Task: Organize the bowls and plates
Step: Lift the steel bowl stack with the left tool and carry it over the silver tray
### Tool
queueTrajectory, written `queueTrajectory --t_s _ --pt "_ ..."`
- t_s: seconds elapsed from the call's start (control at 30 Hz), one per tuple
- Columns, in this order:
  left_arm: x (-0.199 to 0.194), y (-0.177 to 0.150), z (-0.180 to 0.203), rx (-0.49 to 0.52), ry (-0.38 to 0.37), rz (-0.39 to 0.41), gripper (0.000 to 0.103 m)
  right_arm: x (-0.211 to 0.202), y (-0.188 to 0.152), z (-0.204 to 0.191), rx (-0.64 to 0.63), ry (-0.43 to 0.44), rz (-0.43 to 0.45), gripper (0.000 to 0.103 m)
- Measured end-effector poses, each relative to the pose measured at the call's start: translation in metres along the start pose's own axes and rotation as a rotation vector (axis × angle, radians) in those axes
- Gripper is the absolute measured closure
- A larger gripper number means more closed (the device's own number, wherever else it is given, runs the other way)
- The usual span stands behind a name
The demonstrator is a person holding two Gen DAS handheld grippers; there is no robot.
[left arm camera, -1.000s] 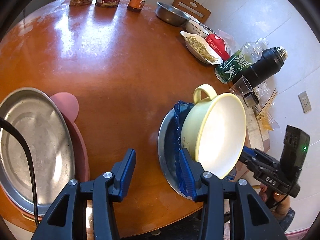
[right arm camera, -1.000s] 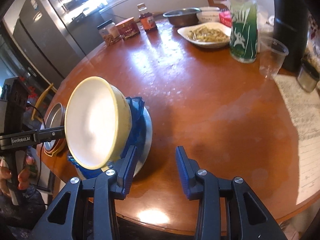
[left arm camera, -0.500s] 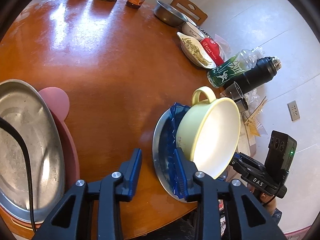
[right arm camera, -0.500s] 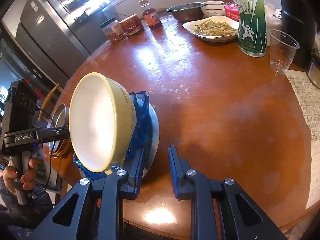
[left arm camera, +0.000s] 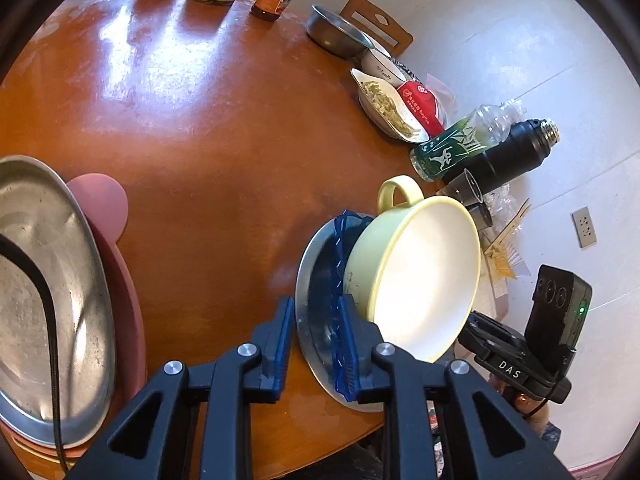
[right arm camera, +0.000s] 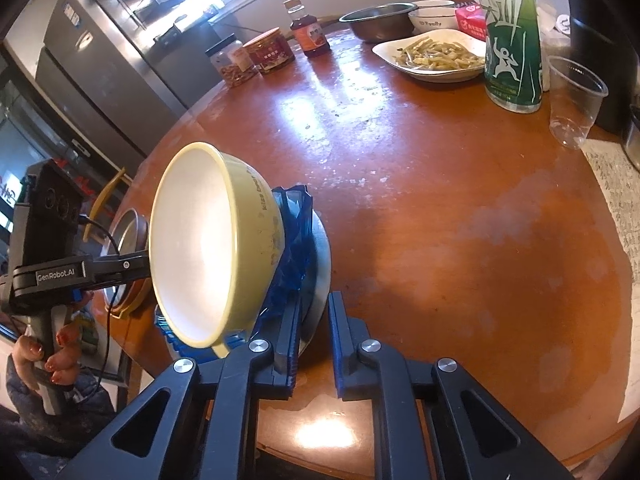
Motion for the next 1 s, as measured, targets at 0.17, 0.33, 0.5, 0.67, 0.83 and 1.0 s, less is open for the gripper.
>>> queueTrajectory --t_s 0.17,0.33,0.5,0.67,0.83,1.0 --pt "0.0 -0.001 -0.003 -0.023 -0.022 -0.01 0.08 0.001 0.001 0.0 0.002 -0.003 0.0 0.088" --pt "-0.001 0.003 -0.004 -0.031 -0.016 -0.014 0.08 0.003 0.004 0.001 0.009 -0.001 0.003 0.089" --pt "-0.013 0.01 -0.007 -0.038 -0.016 0.008 0.08 0.005 0.01 -0.003 0.011 0.015 0.007 0.089" --pt "-0.035 0.016 -0.017 -0.057 -0.017 0.046 0.08 0.004 0.03 -0.025 -0.036 0.033 0.023 0.088" --pt "-0.073 0.021 -0.044 -0.097 0.009 0.114 0.08 0.015 0.051 -0.062 -0.104 0.063 0.022 0.088" --pt "-0.111 0.021 -0.083 -0.143 0.06 0.175 0.08 0.041 0.067 -0.107 -0.168 0.116 -0.003 0.089"
Point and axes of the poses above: each gripper's, at about its wrist camera, not at the fingertips, and x roughly the way its jaws point, z to its right, y to its top, the point moved 8 cm from there along x, roughly the way its jaws point, and after that the axes turned 13 degrees about y, right-handed, at the moved point
